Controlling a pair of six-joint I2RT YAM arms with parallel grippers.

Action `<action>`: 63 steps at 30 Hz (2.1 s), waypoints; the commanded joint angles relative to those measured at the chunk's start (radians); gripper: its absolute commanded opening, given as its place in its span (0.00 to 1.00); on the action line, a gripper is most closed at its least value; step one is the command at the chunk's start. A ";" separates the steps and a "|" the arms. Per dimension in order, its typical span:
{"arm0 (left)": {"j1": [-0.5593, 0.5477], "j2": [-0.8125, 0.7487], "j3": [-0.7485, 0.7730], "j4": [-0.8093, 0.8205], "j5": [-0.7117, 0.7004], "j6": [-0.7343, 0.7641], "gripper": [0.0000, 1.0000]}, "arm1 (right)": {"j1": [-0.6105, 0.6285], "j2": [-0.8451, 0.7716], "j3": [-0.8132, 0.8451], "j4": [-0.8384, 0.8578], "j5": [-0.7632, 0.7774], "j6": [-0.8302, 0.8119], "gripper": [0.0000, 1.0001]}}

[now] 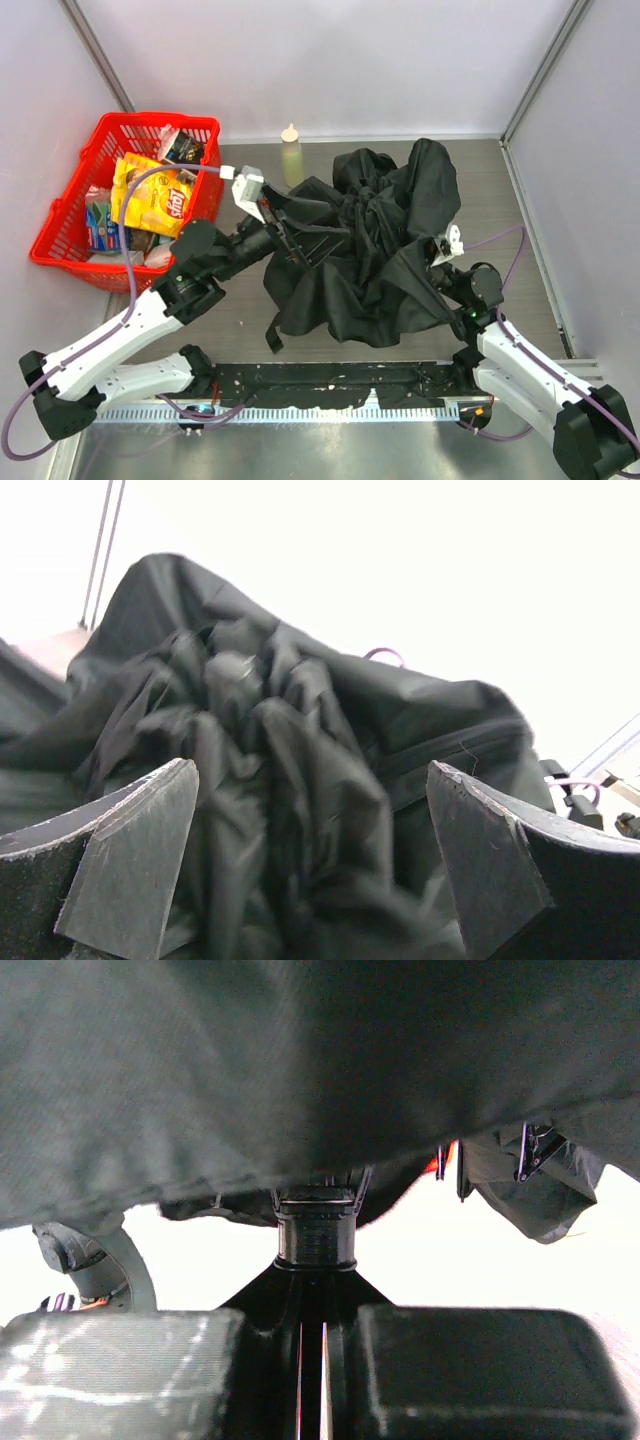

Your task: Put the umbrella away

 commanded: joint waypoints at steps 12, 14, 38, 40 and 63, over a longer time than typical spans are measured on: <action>-0.004 0.205 0.177 -0.049 -0.166 -0.019 1.00 | -0.002 -0.018 0.105 0.016 -0.040 -0.047 0.00; -0.006 0.229 0.156 0.032 -0.143 -0.047 1.00 | -0.002 -0.024 0.105 -0.005 -0.050 -0.059 0.00; 0.238 0.363 0.133 0.336 0.207 -0.253 0.00 | 0.003 -0.153 0.410 -1.265 0.296 0.174 0.39; 0.260 0.361 0.165 0.268 0.188 -0.256 0.00 | 0.003 -0.147 0.485 -1.428 0.327 0.139 0.42; 0.313 0.331 0.243 -0.139 -0.173 -0.167 0.00 | 0.360 0.057 0.717 -1.136 0.525 0.415 0.43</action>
